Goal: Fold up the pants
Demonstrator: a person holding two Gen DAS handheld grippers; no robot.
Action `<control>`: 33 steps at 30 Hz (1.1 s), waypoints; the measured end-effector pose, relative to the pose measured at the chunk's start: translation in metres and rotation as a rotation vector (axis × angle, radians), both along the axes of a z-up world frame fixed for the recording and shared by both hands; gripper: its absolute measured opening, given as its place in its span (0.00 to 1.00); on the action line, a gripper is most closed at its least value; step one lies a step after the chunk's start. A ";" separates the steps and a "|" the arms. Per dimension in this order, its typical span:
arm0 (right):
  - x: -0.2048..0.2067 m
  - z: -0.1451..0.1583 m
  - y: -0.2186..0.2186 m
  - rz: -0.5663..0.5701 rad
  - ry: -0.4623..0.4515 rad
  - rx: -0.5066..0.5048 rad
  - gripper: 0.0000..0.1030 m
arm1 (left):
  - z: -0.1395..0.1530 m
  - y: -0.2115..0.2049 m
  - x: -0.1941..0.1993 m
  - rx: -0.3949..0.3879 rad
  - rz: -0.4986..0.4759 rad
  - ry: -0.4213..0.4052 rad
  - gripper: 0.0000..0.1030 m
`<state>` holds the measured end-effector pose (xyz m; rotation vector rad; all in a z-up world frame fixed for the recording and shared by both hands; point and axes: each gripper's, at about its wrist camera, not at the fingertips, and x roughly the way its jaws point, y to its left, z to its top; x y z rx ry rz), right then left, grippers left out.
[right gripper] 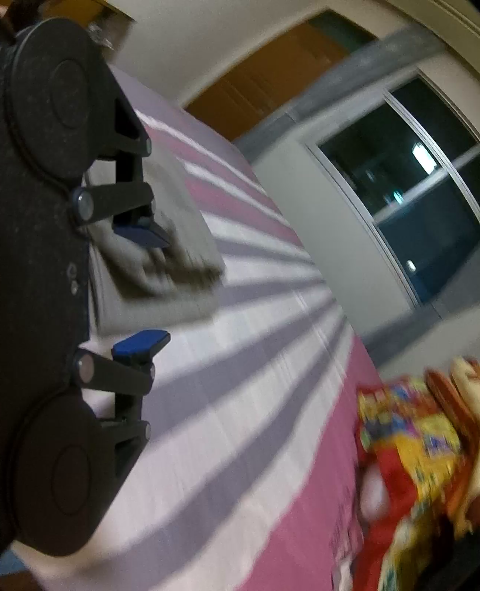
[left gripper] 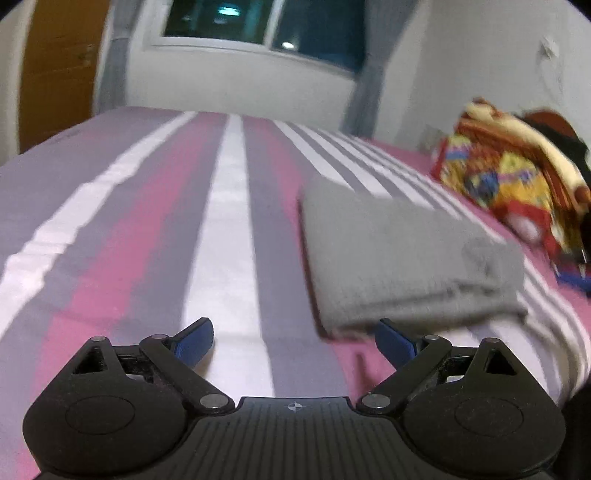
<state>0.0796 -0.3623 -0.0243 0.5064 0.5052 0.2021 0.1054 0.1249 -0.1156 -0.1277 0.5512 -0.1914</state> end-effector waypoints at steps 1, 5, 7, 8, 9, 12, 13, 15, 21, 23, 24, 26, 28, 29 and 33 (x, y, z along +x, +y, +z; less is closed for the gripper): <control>0.005 0.002 0.010 0.025 0.002 -0.012 0.49 | -0.004 -0.005 0.003 0.014 -0.011 0.003 0.91; 0.022 0.003 0.040 0.089 0.032 -0.038 0.50 | -0.009 -0.014 0.021 0.013 -0.015 0.018 0.91; 0.032 0.000 0.050 0.112 0.057 -0.038 0.50 | -0.013 -0.008 0.028 -0.047 0.000 0.019 0.91; 0.037 -0.002 0.053 0.116 0.070 -0.043 0.50 | -0.016 -0.003 0.029 -0.085 0.002 0.019 0.91; 0.041 -0.005 0.057 0.119 0.084 -0.045 0.50 | -0.019 0.000 0.028 -0.110 0.000 0.011 0.91; 0.057 -0.013 0.064 0.125 0.130 -0.034 0.50 | -0.027 -0.006 0.025 -0.066 0.015 -0.004 0.91; 0.063 -0.015 0.068 0.120 0.146 -0.041 0.49 | -0.029 -0.009 0.026 -0.034 0.025 -0.008 0.91; 0.071 -0.017 0.075 0.111 0.169 -0.062 0.45 | -0.029 -0.015 0.026 0.016 0.024 -0.013 0.91; 0.058 0.009 0.068 0.128 0.026 -0.024 0.21 | -0.027 -0.008 0.024 -0.033 0.060 -0.031 0.92; 0.045 0.016 0.056 0.108 -0.020 -0.006 0.21 | -0.028 -0.007 0.025 -0.045 0.059 -0.028 0.92; 0.045 0.011 0.053 0.089 -0.014 -0.037 0.21 | -0.029 -0.009 0.026 -0.032 0.058 -0.024 0.92; 0.061 -0.016 0.048 0.067 0.127 -0.080 0.24 | -0.030 -0.012 0.028 -0.016 0.064 -0.019 0.92; 0.060 -0.026 0.042 0.083 0.154 -0.029 0.31 | -0.029 -0.009 0.027 -0.031 0.069 -0.021 0.92; 0.052 -0.022 0.040 0.071 0.114 -0.017 0.35 | -0.029 -0.008 0.027 -0.040 0.072 -0.023 0.92; 0.017 -0.011 0.020 -0.032 0.039 0.049 0.81 | -0.031 -0.008 0.028 -0.048 0.075 -0.024 0.92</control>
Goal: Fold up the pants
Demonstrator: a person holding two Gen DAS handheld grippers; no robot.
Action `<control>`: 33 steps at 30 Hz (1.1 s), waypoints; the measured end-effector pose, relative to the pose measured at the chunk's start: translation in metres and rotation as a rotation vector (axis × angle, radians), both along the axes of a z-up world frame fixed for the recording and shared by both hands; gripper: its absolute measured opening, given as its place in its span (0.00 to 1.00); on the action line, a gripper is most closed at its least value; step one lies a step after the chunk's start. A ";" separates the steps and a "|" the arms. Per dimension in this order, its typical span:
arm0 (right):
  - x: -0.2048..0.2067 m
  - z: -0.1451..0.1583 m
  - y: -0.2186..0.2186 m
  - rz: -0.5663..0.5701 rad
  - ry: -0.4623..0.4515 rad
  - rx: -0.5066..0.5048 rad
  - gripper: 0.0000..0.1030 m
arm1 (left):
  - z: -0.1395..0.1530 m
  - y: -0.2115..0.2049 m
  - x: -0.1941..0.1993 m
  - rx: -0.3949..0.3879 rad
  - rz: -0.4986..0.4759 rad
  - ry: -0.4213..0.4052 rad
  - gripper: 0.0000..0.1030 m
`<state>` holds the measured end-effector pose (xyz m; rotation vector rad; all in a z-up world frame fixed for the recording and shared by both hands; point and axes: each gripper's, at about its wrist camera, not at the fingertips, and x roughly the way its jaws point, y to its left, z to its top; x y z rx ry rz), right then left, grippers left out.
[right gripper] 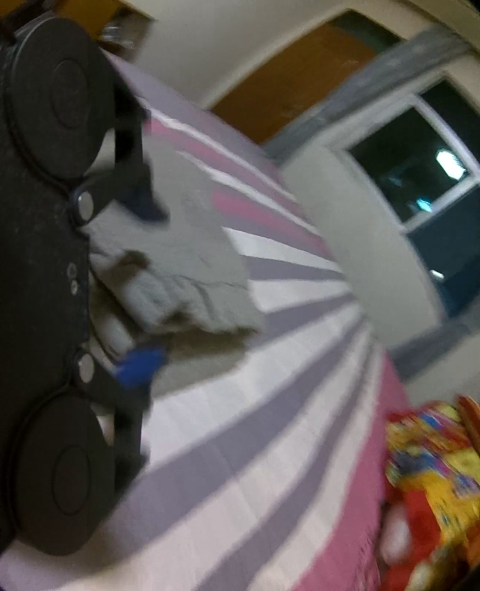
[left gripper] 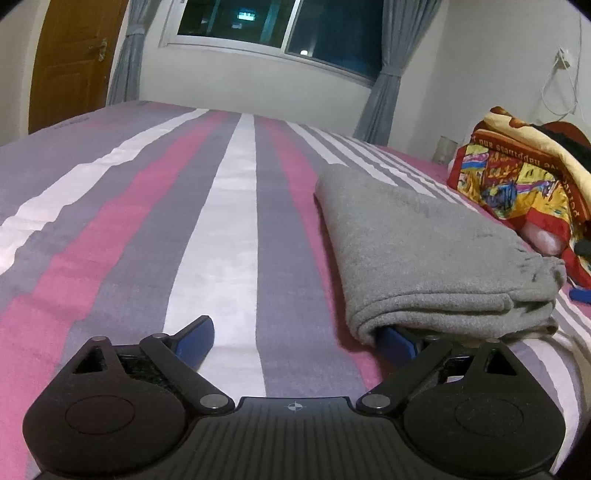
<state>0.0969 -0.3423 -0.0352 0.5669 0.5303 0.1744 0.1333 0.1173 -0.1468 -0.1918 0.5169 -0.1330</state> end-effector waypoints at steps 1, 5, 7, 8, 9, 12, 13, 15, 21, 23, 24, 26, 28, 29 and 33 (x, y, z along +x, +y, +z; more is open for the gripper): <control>-0.002 -0.003 -0.004 -0.003 0.022 0.032 0.81 | -0.001 0.000 0.000 -0.003 0.001 0.000 0.92; 0.005 -0.024 -0.011 0.012 0.120 0.149 0.79 | -0.002 0.000 0.001 -0.005 0.005 -0.001 0.92; 0.017 -0.034 -0.010 0.028 0.157 0.224 0.82 | -0.003 -0.001 0.000 -0.001 0.006 -0.004 0.92; 0.022 -0.036 -0.006 0.030 0.163 0.226 0.83 | -0.003 -0.001 0.001 -0.002 0.005 -0.003 0.92; 0.029 -0.035 0.000 0.023 0.171 0.202 0.81 | -0.003 -0.001 0.001 0.002 0.006 -0.003 0.92; 0.049 -0.022 0.015 0.034 0.194 0.131 0.58 | -0.001 -0.005 -0.002 0.025 0.013 -0.013 0.92; 0.054 -0.016 0.021 0.042 0.198 0.074 0.49 | -0.001 -0.005 -0.003 0.025 0.016 -0.017 0.92; 0.057 -0.001 0.031 0.075 0.155 -0.011 0.41 | 0.000 -0.006 -0.003 0.031 0.024 -0.021 0.92; 0.035 0.053 0.038 0.193 -0.141 -0.095 0.38 | -0.001 -0.004 -0.002 0.014 0.020 -0.027 0.92; 0.038 0.040 0.027 0.162 -0.106 -0.087 0.38 | -0.001 -0.004 -0.002 0.014 0.019 -0.027 0.92; 0.046 0.022 0.022 0.135 -0.034 -0.104 0.38 | -0.001 -0.005 -0.001 0.017 0.019 -0.026 0.92; 0.066 -0.021 0.016 0.110 0.190 -0.124 0.37 | -0.001 -0.005 0.000 0.018 0.014 -0.026 0.92; 0.058 -0.027 0.015 0.095 0.151 -0.109 0.38 | -0.001 -0.004 -0.001 0.017 0.019 -0.025 0.92; 0.055 -0.024 0.016 0.085 0.130 -0.102 0.37 | -0.001 -0.005 -0.001 0.017 0.020 -0.025 0.92; 0.034 -0.007 0.007 0.077 0.037 -0.068 0.36 | -0.001 -0.005 0.000 0.015 0.013 -0.026 0.92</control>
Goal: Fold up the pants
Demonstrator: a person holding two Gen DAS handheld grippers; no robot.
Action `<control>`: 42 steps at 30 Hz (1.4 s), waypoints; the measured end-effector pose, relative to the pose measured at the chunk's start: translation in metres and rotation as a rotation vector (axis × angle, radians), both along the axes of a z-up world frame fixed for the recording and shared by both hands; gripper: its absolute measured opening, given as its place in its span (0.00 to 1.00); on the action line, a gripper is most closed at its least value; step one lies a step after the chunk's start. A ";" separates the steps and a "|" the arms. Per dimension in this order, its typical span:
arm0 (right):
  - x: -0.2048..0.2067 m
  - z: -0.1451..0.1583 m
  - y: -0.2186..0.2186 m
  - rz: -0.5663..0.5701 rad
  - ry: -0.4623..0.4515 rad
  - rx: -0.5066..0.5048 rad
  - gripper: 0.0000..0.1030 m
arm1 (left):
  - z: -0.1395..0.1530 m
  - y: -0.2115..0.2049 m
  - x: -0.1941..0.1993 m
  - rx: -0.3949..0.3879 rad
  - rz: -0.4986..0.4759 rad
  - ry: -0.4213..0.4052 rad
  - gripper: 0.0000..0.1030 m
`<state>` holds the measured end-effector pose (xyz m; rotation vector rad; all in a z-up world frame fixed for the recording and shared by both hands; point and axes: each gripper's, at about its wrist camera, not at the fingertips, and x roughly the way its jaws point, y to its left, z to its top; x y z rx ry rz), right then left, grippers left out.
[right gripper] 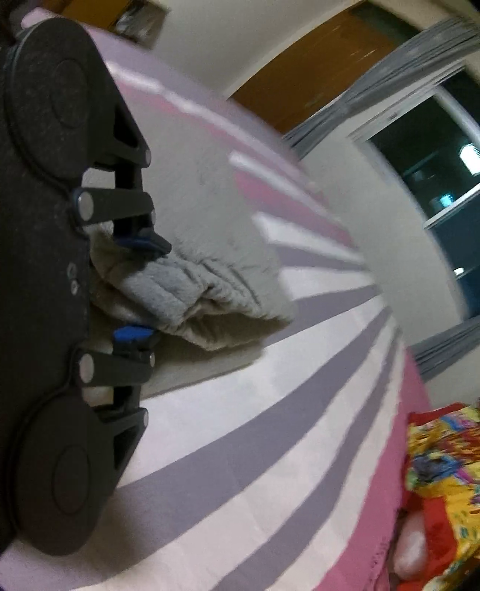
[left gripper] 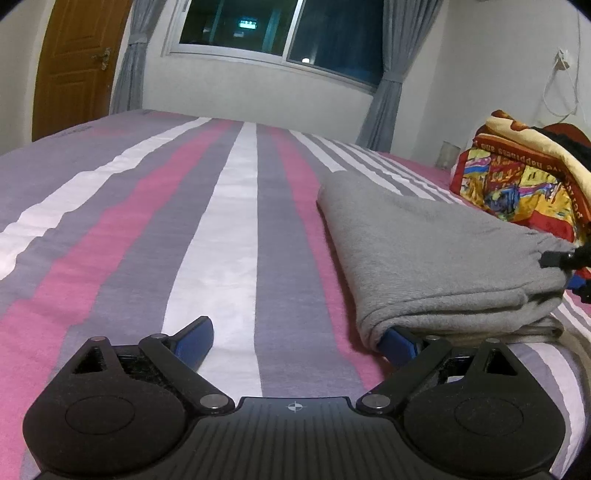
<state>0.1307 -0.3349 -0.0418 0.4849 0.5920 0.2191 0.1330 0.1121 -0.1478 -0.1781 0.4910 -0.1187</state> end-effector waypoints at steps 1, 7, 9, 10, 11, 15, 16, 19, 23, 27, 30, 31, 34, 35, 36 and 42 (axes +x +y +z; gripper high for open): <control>-0.001 -0.002 0.000 -0.001 -0.001 -0.015 0.36 | 0.000 -0.001 0.000 0.003 -0.005 0.001 0.92; 0.009 -0.034 -0.014 -0.044 0.117 0.043 0.37 | 0.001 -0.002 -0.001 0.010 -0.013 0.021 0.92; 0.008 -0.028 -0.013 -0.041 0.099 0.024 0.37 | 0.002 0.000 -0.002 0.008 -0.016 0.024 0.92; 0.007 -0.027 -0.014 -0.037 0.095 0.025 0.37 | 0.002 0.000 -0.002 0.009 -0.018 0.026 0.92; 0.007 -0.027 -0.016 -0.033 0.098 0.024 0.38 | 0.002 0.000 -0.001 0.011 -0.018 0.028 0.92; 0.013 -0.029 -0.017 -0.018 0.116 -0.011 0.40 | 0.006 -0.005 -0.005 0.028 -0.022 0.010 0.92; 0.025 -0.022 -0.011 -0.019 0.118 -0.012 0.40 | 0.006 -0.004 -0.006 0.026 -0.023 0.002 0.92; 0.022 -0.013 -0.005 0.000 0.099 -0.019 0.41 | 0.003 -0.003 -0.001 0.033 -0.006 0.028 0.92; 0.036 -0.032 -0.017 -0.034 0.171 0.022 0.40 | 0.003 -0.004 -0.001 0.044 -0.014 0.029 0.92; 0.028 -0.020 -0.005 -0.019 0.137 -0.047 0.43 | 0.002 -0.003 -0.002 0.043 -0.012 0.030 0.92; 0.021 -0.016 -0.002 -0.043 0.133 -0.101 0.62 | 0.003 -0.002 -0.002 0.048 -0.013 0.031 0.92; 0.017 -0.015 -0.002 -0.049 0.122 -0.114 0.69 | 0.003 -0.002 -0.002 0.049 -0.014 0.033 0.92; 0.011 -0.010 -0.002 -0.038 0.106 -0.142 0.69 | 0.005 -0.003 -0.004 0.054 -0.014 0.041 0.92; 0.010 -0.007 -0.002 -0.038 0.095 -0.154 0.69 | 0.006 -0.002 -0.005 0.049 -0.018 0.048 0.92; 0.009 -0.004 -0.002 -0.041 0.081 -0.163 0.69 | 0.008 0.000 -0.007 0.039 -0.025 0.058 0.92; 0.008 0.016 -0.008 -0.045 0.008 -0.200 0.69 | 0.030 0.013 -0.022 -0.110 -0.112 0.032 0.92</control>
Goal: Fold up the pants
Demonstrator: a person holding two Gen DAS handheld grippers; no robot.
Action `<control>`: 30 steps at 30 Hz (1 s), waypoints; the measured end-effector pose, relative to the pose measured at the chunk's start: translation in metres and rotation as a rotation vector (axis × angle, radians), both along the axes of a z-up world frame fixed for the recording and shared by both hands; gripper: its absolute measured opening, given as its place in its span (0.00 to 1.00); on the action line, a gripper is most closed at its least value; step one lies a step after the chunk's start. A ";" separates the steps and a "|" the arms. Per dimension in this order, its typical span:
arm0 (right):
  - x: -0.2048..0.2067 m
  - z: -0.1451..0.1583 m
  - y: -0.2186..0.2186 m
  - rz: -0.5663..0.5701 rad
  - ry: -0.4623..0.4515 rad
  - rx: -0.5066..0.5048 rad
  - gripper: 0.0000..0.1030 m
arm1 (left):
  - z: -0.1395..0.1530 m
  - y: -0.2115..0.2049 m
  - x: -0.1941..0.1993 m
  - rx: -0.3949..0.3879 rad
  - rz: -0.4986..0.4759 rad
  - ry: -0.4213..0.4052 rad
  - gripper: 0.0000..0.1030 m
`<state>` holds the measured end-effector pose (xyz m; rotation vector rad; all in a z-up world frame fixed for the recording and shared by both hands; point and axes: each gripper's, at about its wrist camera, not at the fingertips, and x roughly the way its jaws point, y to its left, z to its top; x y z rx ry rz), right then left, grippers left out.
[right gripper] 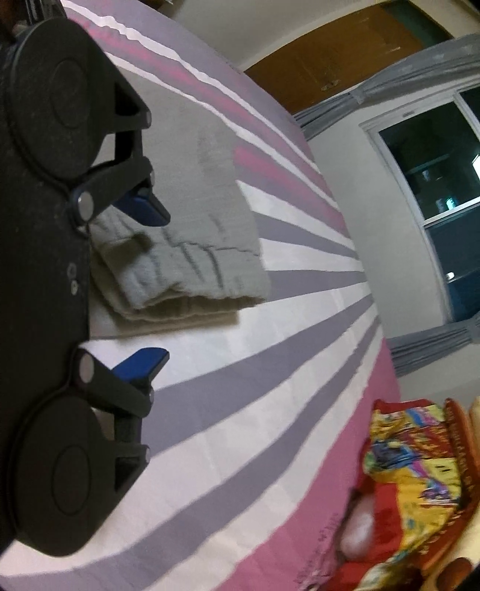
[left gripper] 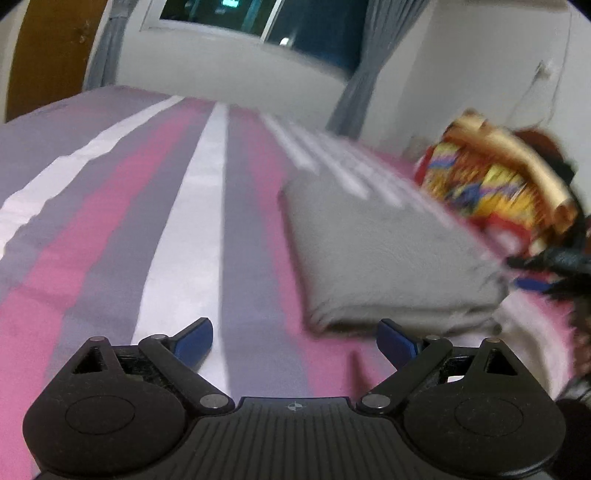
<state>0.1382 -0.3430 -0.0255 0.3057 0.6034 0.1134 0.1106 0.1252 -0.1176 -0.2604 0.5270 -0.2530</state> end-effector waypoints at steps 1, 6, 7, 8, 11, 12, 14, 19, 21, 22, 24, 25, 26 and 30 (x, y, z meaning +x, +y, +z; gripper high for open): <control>0.001 0.003 0.000 0.005 -0.010 -0.007 0.69 | 0.005 0.001 0.004 0.004 0.021 -0.015 0.92; 0.018 0.009 0.007 0.033 -0.051 -0.040 0.69 | 0.007 -0.008 0.053 -0.041 0.019 0.039 0.92; 0.021 0.006 0.010 0.043 -0.046 -0.040 0.69 | 0.002 -0.014 0.064 -0.022 0.016 0.078 0.92; 0.027 -0.001 0.013 0.052 -0.026 -0.066 0.69 | -0.007 -0.020 0.076 0.017 0.007 0.132 0.92; 0.047 -0.030 0.017 0.072 0.125 -0.142 0.68 | -0.008 -0.025 0.092 0.036 -0.024 0.176 0.94; 0.049 -0.031 0.012 0.078 0.130 -0.108 0.69 | -0.002 -0.024 0.095 0.043 -0.026 0.168 0.94; 0.051 -0.019 0.005 0.078 0.089 -0.092 0.69 | 0.012 -0.025 0.102 0.063 -0.030 0.115 0.94; 0.086 0.012 0.005 0.073 -0.010 -0.101 0.69 | 0.033 -0.038 0.166 0.135 -0.046 0.119 0.94; 0.109 0.014 0.009 0.078 -0.004 -0.121 0.68 | 0.031 -0.044 0.194 0.173 -0.048 0.154 0.94; 0.122 0.012 0.013 0.078 0.013 -0.149 0.69 | 0.025 -0.049 0.206 0.195 -0.055 0.182 0.94; 0.144 -0.003 0.020 0.091 0.101 -0.213 0.71 | 0.013 -0.062 0.225 0.222 -0.075 0.230 0.96; 0.152 -0.012 0.022 0.101 0.135 -0.226 0.72 | 0.012 -0.066 0.229 0.229 -0.074 0.230 0.96; 0.156 -0.016 0.020 0.103 0.142 -0.217 0.73 | 0.014 -0.067 0.229 0.231 -0.073 0.236 0.96; 0.138 0.005 0.011 0.104 0.062 -0.158 0.69 | 0.030 -0.076 0.210 0.250 -0.088 0.163 0.96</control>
